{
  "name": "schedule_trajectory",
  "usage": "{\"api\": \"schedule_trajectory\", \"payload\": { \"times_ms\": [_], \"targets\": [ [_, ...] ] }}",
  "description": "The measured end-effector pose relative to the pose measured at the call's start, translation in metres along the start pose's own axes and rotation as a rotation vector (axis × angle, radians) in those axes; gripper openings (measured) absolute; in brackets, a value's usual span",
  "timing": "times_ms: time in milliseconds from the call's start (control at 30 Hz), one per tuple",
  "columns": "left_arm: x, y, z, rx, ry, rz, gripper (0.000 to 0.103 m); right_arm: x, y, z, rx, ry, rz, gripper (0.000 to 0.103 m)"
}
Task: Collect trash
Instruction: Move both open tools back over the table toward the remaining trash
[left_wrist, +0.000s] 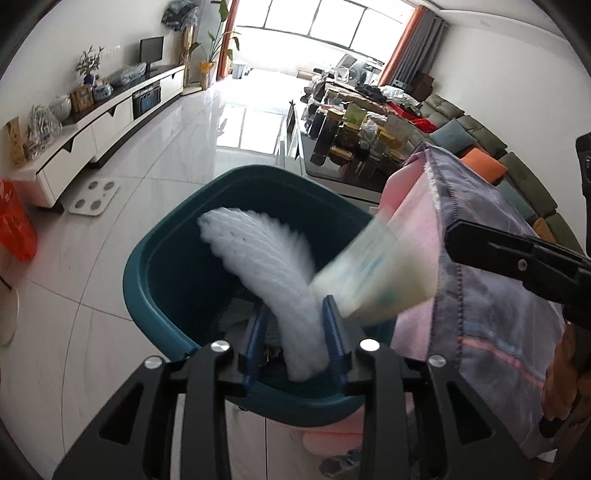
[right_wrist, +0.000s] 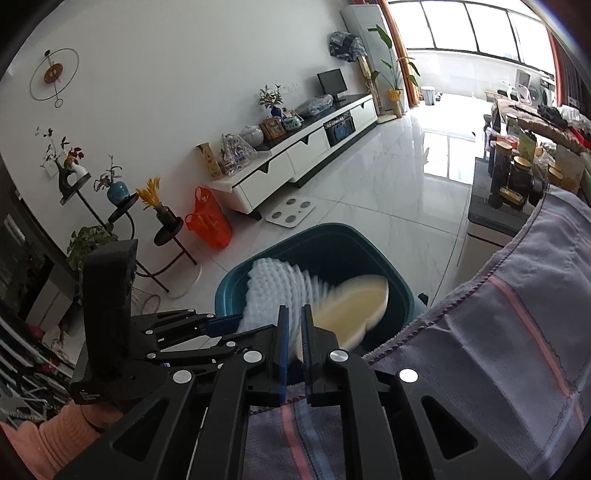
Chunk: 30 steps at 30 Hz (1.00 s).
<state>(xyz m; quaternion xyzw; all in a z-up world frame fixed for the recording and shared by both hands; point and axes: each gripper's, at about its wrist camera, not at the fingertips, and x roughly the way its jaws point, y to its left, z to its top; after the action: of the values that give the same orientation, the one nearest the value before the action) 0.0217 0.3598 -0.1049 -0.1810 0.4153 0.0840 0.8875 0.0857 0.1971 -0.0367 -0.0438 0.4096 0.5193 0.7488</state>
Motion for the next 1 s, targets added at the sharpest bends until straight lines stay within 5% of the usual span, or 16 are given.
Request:
{"api": "schedule_trajectory", "payload": {
  "times_ms": [233,533,733,1000],
  "targets": [
    [0.001,0.006,-0.002,-0.026,-0.006,0.008,0.041,-0.009,-0.011,-0.002,0.031,-0.012,0.002,0.015],
    [-0.05,-0.04,-0.003,0.052,-0.168,-0.067,0.057,-0.078,-0.015,-0.013,0.01,-0.137,-0.017,0.045],
    [-0.077,-0.106,-0.012,0.189,-0.243,-0.207,0.066,-0.142,-0.021,-0.037,-0.021,-0.228,-0.102,0.056],
    [-0.076,-0.21,-0.048,0.387,-0.186,-0.439,0.068,-0.227,-0.06,-0.095,0.085,-0.316,-0.266,0.062]
  ]
}}
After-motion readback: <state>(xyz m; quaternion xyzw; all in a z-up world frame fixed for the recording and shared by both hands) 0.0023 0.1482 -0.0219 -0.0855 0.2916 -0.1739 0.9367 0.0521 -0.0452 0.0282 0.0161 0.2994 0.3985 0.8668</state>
